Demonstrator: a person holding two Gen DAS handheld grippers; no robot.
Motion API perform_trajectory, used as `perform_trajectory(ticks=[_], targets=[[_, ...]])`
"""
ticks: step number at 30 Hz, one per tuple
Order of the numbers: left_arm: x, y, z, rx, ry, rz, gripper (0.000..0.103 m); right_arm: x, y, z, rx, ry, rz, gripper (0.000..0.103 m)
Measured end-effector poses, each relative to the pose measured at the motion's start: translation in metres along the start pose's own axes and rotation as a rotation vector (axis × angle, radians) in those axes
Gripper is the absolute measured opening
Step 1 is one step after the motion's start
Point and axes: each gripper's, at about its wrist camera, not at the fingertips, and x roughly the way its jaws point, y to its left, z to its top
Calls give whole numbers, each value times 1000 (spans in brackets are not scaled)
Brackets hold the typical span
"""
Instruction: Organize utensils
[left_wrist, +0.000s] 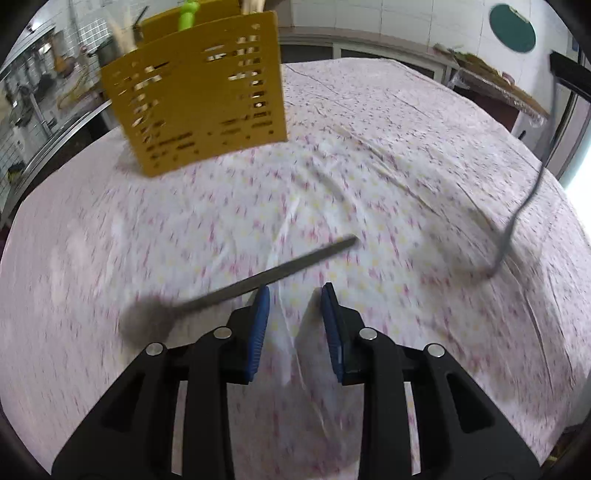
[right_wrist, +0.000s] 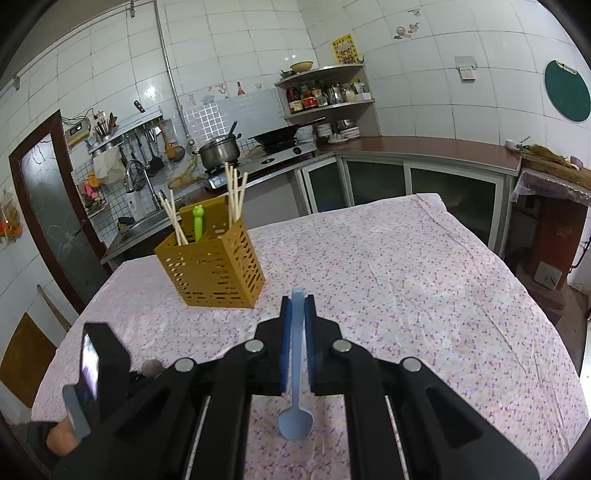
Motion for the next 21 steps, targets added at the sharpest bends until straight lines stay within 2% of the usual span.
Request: perform_trajectory(ticks=[3,9,14,16,19,21], targets=[[8,-3,17,56,13,6,27,5,-7,3,8,-1,-5,7],[28,-3,48,101,31,-4,28,22,-16,3,31,17,0,8],[18,0,58,123,-11,19,28,26,-18,5,30,24,-2,8],[15,-2,62,166,-15,28,28,29,-19,5,31,26,-5,8],[36,0,67,208,60,21,29,33,-20,6,37,31,-3,8],[42,-1,69,233,65,7,29,34,-19,7,35,31,-3,8]])
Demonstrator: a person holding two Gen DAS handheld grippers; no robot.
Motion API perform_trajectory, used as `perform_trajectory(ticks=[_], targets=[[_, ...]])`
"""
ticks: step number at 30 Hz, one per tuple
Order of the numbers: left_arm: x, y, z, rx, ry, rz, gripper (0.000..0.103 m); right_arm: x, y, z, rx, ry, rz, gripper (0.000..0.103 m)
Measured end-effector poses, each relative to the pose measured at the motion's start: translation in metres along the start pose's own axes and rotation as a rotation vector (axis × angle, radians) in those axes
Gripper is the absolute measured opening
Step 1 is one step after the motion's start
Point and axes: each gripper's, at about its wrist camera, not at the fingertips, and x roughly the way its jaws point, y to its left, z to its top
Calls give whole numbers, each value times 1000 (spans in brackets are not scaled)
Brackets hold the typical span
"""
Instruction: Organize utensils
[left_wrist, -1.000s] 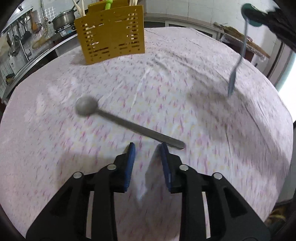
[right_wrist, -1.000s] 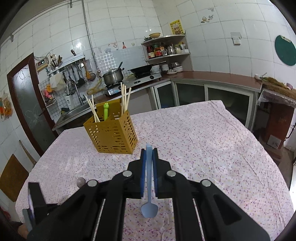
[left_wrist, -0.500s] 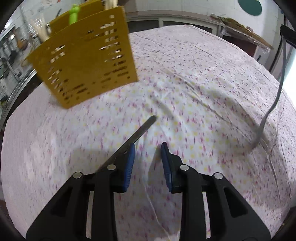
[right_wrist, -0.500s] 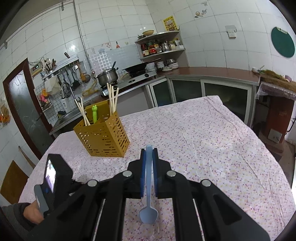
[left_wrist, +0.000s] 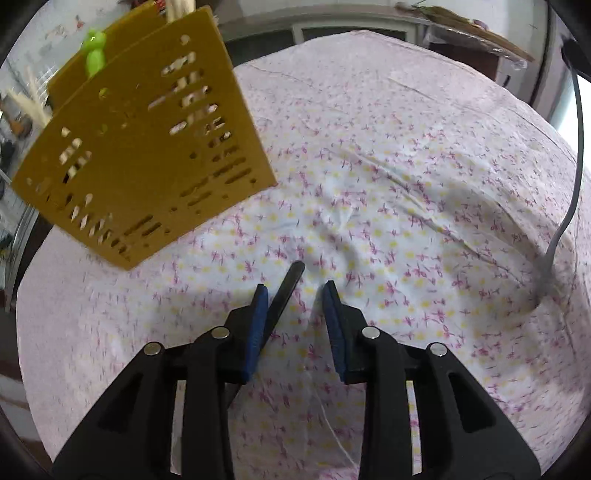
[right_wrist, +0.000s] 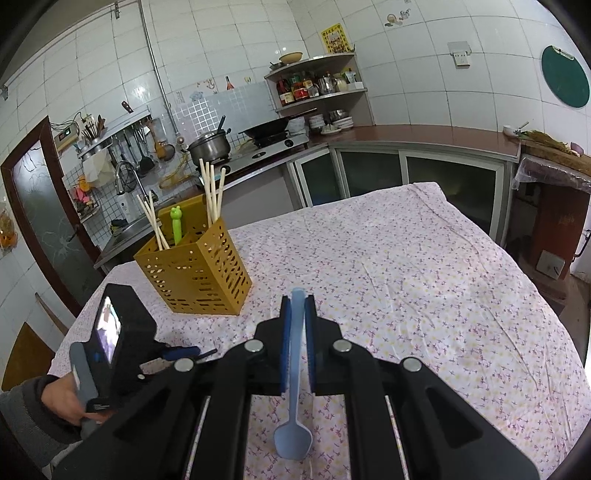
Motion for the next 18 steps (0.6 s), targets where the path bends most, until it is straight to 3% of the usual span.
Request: perform_trajectory(ticks=[3,9,13,18], targets=[[3,7,5,-24,3,-51,26,1,1,0,-6,5,-7,8],[0,-2,7,27,-14,-30,2,1,8,2,-13,8,-13,8],[-3,8,8,-15,-23,-68,1,-3,16,2,-22,3,-9,8],[-37,18,7,-70,-127,-69,1,-9,25,5,-31,-16,-5,8]])
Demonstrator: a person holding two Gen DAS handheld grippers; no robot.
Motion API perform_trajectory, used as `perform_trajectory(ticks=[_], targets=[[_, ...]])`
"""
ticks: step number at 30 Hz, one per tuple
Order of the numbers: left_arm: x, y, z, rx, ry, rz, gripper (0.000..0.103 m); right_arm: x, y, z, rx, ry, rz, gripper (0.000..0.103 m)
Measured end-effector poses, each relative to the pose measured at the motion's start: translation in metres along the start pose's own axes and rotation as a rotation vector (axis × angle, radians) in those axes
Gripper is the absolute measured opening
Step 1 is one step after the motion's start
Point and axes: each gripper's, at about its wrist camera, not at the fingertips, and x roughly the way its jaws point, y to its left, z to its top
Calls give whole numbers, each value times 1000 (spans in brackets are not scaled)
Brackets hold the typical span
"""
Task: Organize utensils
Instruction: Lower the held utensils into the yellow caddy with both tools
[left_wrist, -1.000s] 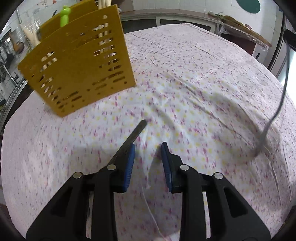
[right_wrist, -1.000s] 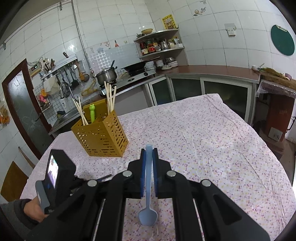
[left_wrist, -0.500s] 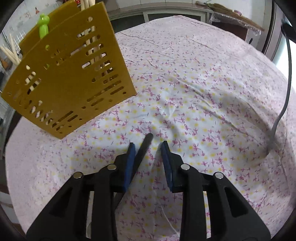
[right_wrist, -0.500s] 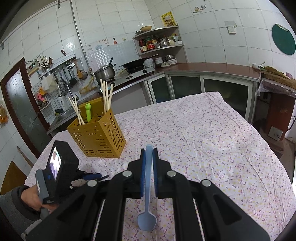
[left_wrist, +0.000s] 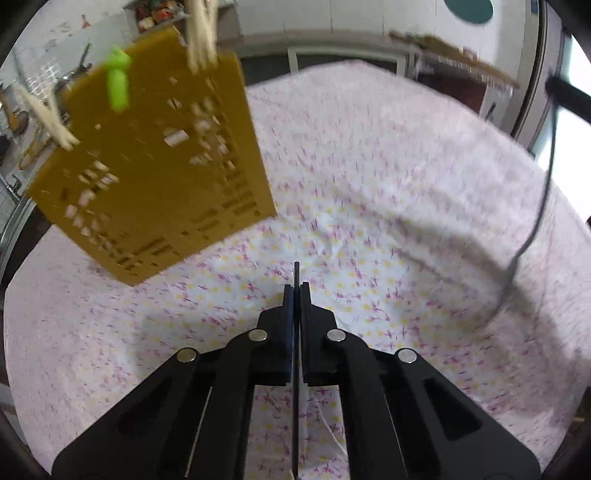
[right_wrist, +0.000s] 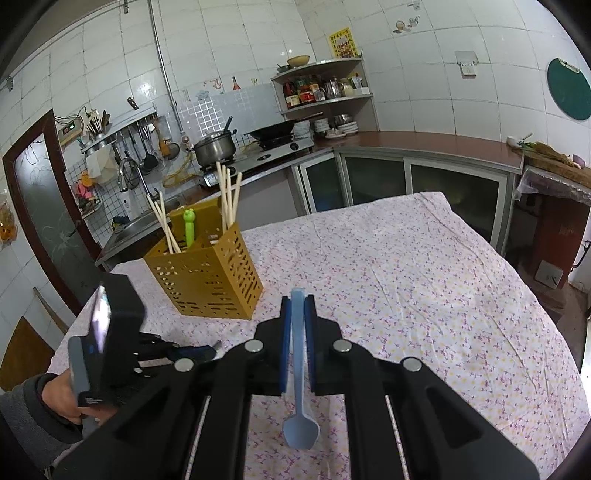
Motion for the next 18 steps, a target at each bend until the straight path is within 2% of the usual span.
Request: perform_trajectory(ticks=[12,18], targets=[[-114,53,3,-185,-280,35,1,-19,38,21,-58,-64,27,8],[-164,77,-2,-251,-376,40,1,-25,63,31,-93,-86,34,8]])
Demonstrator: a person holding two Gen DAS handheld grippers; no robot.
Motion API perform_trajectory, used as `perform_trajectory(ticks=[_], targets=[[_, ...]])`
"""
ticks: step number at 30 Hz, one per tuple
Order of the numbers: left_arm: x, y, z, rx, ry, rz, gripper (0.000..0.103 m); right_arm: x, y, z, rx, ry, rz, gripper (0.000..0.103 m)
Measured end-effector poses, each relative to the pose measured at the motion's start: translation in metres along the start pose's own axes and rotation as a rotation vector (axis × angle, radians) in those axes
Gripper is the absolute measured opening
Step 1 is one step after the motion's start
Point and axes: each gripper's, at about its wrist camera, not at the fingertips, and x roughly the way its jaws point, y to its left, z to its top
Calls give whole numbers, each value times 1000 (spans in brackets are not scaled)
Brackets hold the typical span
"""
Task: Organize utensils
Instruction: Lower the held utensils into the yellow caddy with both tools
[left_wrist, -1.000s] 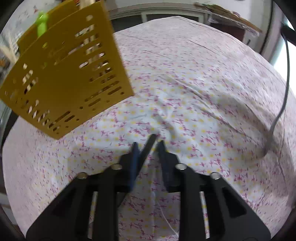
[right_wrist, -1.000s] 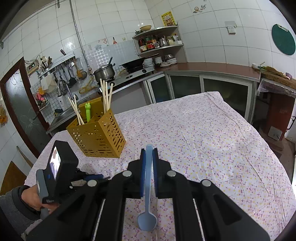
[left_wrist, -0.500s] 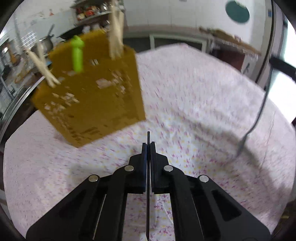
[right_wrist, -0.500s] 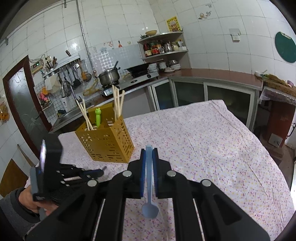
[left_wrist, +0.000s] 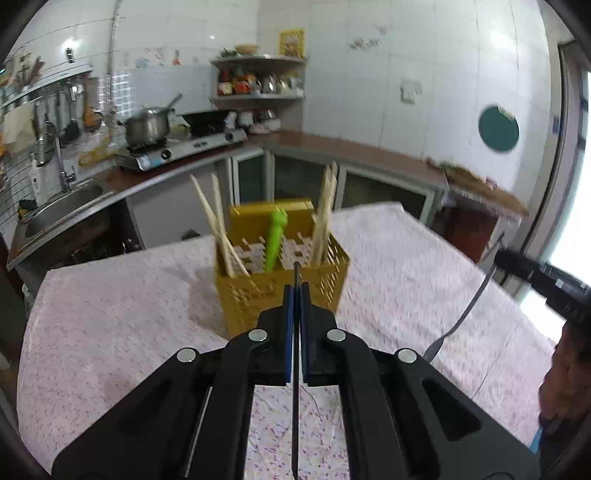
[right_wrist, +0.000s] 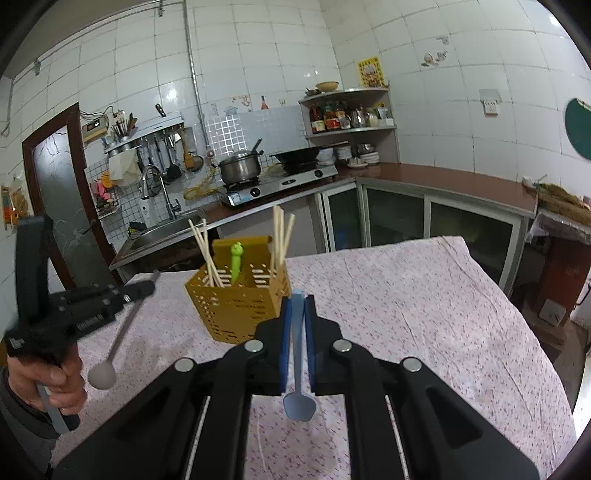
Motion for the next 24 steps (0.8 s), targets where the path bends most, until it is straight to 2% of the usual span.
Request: perform_trajectory(ticks=[5,9,18,24], targets=[[-21,20,22,-38,-66,-12,1,4,20,17,-38,-24,16,8],[-22,29,39,-64,-112,-23,1,12,33,35,-62,-49,33,8],[8,35,87,-84,-186,-51,1,43,54,95,-93,-121,67,8],[40,46,111,-114,-212,-72,2,64,60,119,-96,-140,81,8]])
